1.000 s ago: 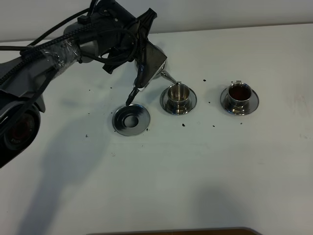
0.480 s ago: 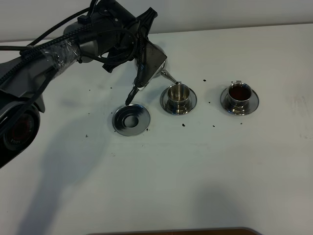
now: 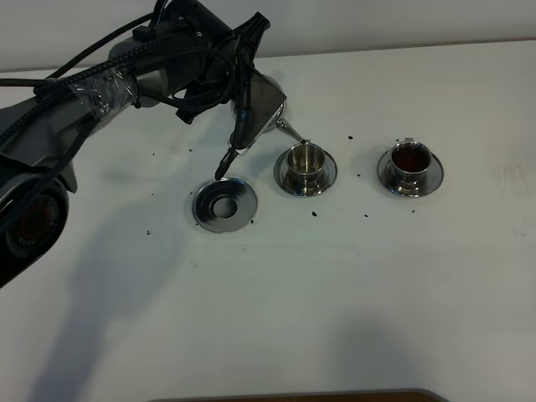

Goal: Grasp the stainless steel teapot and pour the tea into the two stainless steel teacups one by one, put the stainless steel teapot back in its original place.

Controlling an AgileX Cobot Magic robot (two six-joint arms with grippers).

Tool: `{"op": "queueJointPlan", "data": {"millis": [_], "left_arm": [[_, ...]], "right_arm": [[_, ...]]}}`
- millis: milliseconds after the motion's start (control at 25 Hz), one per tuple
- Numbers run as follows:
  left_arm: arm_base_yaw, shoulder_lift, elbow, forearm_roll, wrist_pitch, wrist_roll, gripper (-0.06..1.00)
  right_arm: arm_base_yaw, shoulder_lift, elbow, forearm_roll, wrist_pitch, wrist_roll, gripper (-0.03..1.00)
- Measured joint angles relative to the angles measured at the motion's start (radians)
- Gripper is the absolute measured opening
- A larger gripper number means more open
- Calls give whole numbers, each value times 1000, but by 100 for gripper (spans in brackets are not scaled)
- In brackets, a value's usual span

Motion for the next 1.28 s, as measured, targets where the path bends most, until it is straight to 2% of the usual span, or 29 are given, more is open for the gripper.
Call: {"op": "queueJointPlan", "data": {"millis": [240,760,960,1280], "left_arm": [[0,0,0,0,-3,22,25],[-2,0,0,4,-46,191,25],[-15,0,0,17,-57,202,25],[-32,0,0,81,-84,207,25]], "right_arm": [[0,0,0,0,0,0,38],[0,0,0,0,0,0,38],[0,0,0,0,0,0,38],[0,0,0,0,0,0,38]]}}
